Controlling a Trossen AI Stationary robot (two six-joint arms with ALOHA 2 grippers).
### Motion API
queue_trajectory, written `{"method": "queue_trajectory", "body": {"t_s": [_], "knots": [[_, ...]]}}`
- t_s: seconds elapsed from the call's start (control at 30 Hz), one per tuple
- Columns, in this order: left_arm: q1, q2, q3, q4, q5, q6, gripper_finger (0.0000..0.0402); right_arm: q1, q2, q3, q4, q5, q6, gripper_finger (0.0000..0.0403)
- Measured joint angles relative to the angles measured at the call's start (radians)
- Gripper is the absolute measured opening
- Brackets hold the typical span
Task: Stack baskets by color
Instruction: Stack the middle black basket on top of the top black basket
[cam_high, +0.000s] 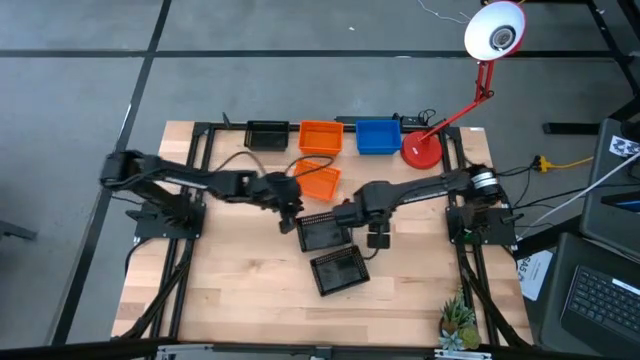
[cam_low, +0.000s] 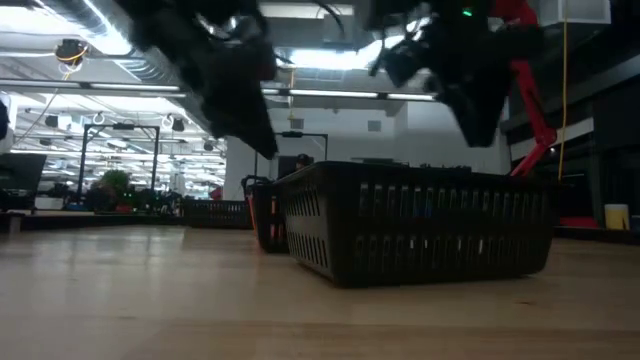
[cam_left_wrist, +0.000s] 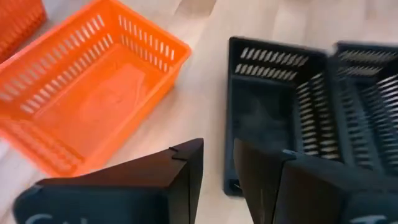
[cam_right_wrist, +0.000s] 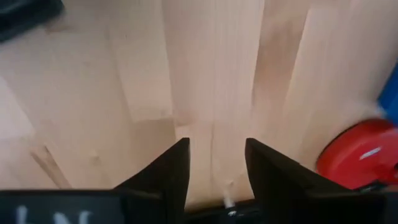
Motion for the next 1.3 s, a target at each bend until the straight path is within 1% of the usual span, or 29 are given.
{"method": "queue_trajectory", "body": {"t_s": [0.1,0.17,0.27,0.33,0.47,0.63,0.8,0.93,1.0,1.07,1.1,1.13,1.2,1.3], "knots": [[0.024,0.113,0.092,-0.057,0.067,0.052,0.0082,0.008,-0.102,-0.158,0.078,-0.003,0.071,0.0155],[0.035,0.165,0.151,-0.120,0.103,0.059,0.0082,0.012,-0.178,-0.256,0.134,-0.009,0.114,0.0155],[0.042,0.229,0.237,-0.215,0.120,0.060,0.0082,0.014,-0.283,-0.386,0.199,-0.035,0.187,0.0155],[0.042,0.250,0.273,-0.274,0.120,0.060,0.0083,0.019,-0.353,-0.457,0.247,-0.047,0.221,0.0155],[0.030,0.288,0.295,-0.250,0.117,0.060,0.0085,0.032,-0.471,-0.586,0.326,-0.049,0.245,0.0155],[0.018,0.366,0.295,-0.231,0.117,0.037,0.0085,0.032,-0.577,-0.711,0.405,-0.049,0.285,0.0155],[0.019,0.426,0.295,-0.233,0.126,0.024,0.0085,0.032,-0.638,-0.795,0.447,-0.050,0.322,0.0155],[0.019,0.455,0.294,-0.228,0.125,0.030,0.0084,0.032,-0.652,-0.833,0.462,-0.049,0.346,0.0155],[0.018,0.459,0.294,-0.231,0.134,0.030,0.0072,0.032,-0.654,-0.847,0.470,-0.049,0.345,0.0155],[0.013,0.456,0.294,-0.243,0.141,0.017,0.0041,0.032,-0.655,-0.856,0.483,-0.049,0.347,0.0155],[0.009,0.448,0.294,-0.252,0.142,0.010,0.0022,0.032,-0.654,-0.856,0.483,-0.049,0.348,0.0155],[0.003,0.435,0.294,-0.264,0.142,0.006,0.0012,0.032,-0.655,-0.856,0.483,-0.050,0.348,0.0155],[-0.006,0.387,0.294,-0.294,0.154,0.005,0.0005,0.032,-0.655,-0.856,0.492,-0.049,0.347,0.0155],[-0.015,0.290,0.294,-0.397,0.160,0.002,0.0001,0.032,-0.655,-0.856,0.502,-0.049,0.343,0.0155]]}}
